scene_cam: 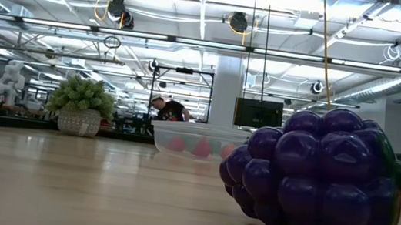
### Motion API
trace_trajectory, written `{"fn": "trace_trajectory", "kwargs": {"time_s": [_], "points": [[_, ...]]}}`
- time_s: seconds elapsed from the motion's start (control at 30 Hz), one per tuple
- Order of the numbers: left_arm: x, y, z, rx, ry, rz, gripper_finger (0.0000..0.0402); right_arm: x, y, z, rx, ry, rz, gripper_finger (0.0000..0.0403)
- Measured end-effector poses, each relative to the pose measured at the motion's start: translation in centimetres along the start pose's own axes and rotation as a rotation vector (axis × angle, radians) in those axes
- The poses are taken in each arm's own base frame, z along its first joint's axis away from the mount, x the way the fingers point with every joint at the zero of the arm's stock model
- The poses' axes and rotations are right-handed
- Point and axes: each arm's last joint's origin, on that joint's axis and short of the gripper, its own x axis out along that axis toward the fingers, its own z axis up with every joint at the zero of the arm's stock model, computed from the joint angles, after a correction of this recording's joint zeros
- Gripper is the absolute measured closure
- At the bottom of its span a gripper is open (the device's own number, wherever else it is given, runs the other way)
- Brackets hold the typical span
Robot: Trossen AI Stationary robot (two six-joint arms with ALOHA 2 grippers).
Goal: Pick and placing Produce into tupperware
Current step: Put the onion into the transparent bin
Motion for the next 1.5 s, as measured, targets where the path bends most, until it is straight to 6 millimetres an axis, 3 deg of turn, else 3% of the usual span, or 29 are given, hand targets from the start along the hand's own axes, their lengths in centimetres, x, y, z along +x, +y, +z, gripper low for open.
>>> {"fn": "trace_trajectory", "kwargs": {"time_s": [0.5, 0.9, 1.13, 1.5], "points": [[4.4, -2.1, -0.7, -0.015, 0.03, 0.039, 0.0082, 0.0, 0.0, 0.0, 0.003, -0.001, 0.003, 0.0222], [4.8, -1.8, -0.7, -0.015, 0.03, 0.072, 0.0082, 0.0, 0.0, 0.0, 0.01, -0.001, 0.003, 0.0222], [6.4, -0.5, -0.7, -0.052, 0.059, 0.142, 0.008, 0.0, 0.0, 0.0, 0.005, 0.001, 0.004, 0.0222], [8.5, -0.2, -0.7, -0.045, 0.074, 0.067, 0.0077, 0.0, 0.0, 0.0, 0.004, 0.002, 0.004, 0.0222]]}}
